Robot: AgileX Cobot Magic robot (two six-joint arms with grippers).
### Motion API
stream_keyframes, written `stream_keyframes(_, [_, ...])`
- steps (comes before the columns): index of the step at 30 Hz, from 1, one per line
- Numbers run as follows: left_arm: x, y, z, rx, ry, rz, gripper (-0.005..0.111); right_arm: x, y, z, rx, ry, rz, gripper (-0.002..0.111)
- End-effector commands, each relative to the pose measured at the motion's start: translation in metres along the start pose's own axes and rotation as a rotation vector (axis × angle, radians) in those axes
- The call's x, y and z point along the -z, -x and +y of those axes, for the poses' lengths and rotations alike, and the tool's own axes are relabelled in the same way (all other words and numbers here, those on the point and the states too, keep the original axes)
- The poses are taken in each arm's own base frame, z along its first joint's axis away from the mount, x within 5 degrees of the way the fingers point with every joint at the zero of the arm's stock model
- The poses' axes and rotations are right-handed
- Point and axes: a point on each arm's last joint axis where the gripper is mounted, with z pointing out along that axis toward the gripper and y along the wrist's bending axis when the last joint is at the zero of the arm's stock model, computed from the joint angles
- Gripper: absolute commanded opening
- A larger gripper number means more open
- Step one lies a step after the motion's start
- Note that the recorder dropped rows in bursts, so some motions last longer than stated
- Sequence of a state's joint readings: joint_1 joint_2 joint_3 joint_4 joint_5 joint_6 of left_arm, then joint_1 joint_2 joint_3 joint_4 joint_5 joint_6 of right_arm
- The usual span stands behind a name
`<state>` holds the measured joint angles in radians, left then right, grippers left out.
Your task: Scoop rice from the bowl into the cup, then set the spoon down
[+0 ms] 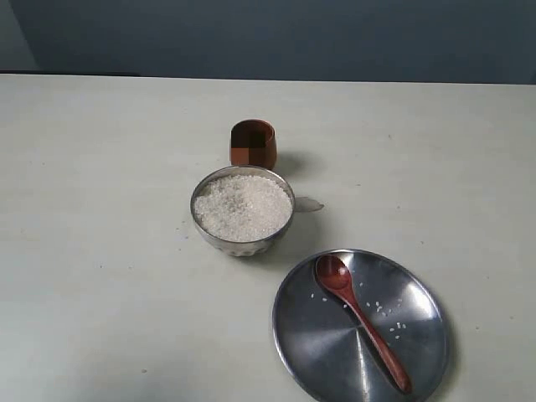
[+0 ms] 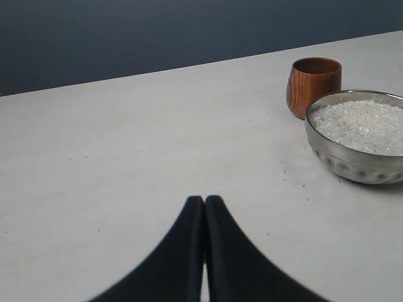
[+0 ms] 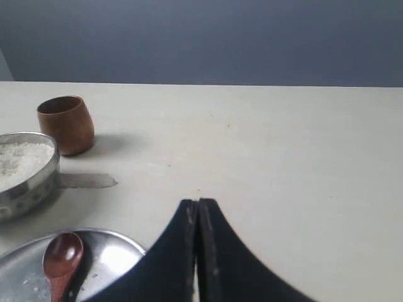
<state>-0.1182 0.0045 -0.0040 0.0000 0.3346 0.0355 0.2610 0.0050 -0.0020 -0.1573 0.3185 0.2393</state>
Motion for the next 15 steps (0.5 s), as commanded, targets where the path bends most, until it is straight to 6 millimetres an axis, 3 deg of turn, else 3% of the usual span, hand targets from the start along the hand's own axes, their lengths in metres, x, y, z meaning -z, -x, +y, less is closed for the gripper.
stream_keyframes(1, [-0.0001, 0.0002, -0.0001, 0.001, -0.001, -0.014, 0.000, 0.0002, -0.0003, -0.0007, 0.049, -0.009, -0.004, 0.000])
stream_keyframes(15, [-0.0001, 0.0002, -0.0001, 0.001, -0.001, -0.014, 0.000, 0.0002, -0.0011, 0.0030, 0.088, 0.032, 0.002, 0.000])
